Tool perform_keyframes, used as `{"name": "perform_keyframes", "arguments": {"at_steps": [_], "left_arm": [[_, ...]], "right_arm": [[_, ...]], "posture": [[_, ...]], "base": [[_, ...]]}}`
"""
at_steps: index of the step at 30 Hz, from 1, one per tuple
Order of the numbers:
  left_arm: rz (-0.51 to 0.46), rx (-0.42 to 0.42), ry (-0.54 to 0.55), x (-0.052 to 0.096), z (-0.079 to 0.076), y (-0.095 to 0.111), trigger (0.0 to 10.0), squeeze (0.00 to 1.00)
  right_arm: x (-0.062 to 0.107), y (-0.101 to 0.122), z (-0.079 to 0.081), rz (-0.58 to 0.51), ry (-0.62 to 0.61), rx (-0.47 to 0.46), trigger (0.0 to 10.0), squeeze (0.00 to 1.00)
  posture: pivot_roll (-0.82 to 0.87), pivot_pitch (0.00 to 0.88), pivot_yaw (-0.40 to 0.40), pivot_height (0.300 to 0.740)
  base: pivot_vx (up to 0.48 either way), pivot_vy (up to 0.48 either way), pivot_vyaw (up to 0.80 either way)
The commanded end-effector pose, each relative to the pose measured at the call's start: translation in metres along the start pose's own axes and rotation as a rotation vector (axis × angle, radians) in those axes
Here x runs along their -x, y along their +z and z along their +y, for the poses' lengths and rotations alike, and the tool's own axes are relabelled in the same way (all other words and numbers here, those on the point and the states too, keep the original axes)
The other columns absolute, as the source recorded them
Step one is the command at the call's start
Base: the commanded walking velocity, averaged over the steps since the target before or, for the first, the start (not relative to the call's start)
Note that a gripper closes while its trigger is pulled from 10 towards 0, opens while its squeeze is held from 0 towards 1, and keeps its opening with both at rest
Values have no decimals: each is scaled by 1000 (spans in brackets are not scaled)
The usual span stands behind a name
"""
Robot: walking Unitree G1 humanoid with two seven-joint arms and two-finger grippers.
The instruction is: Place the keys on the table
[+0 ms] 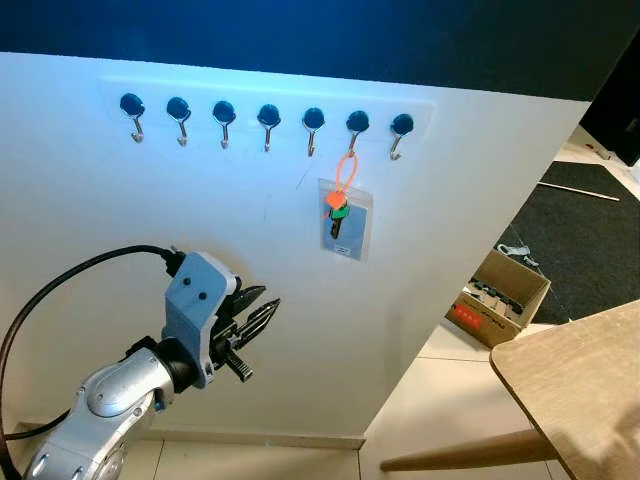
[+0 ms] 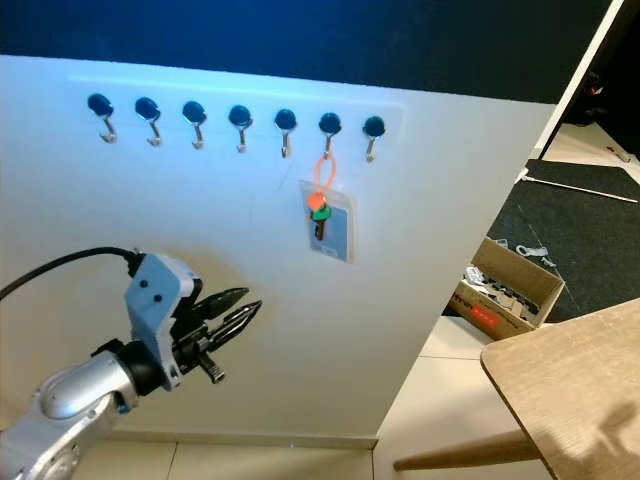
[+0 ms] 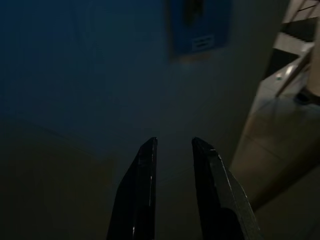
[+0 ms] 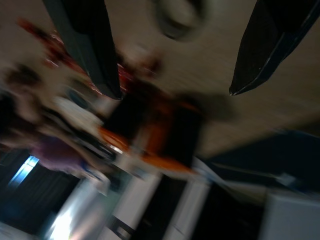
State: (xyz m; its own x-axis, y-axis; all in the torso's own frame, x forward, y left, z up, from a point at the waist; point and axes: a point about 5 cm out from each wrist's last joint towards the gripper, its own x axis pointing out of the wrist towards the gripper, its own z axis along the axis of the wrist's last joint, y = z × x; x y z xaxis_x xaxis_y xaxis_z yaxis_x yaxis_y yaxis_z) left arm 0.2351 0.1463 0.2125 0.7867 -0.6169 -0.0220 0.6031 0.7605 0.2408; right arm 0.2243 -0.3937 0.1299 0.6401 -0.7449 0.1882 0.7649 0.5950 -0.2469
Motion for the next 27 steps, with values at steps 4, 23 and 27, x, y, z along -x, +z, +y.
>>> {"name": "perform_keyframes", "arguments": {"at_steps": [4,23,27], "left_arm": [[-48,-11,70,-6,4,7,10000,0],[-383,-71,130,-59,-13,91,10000,0],[-407,-55,90,-64,-17,98,10000,0]], "right_arm": [[7,27,41,-111,154,-93,10000,0],[66,61,147,-173,592,-281,10000,0],[69,62,149,-174,608,-281,10000,0]], "posture": [[142,157,-38,740],[175,147,-64,740],[166,143,-60,740]], "base": [[0,0,0],[0,0,0],[0,0,0]]}}
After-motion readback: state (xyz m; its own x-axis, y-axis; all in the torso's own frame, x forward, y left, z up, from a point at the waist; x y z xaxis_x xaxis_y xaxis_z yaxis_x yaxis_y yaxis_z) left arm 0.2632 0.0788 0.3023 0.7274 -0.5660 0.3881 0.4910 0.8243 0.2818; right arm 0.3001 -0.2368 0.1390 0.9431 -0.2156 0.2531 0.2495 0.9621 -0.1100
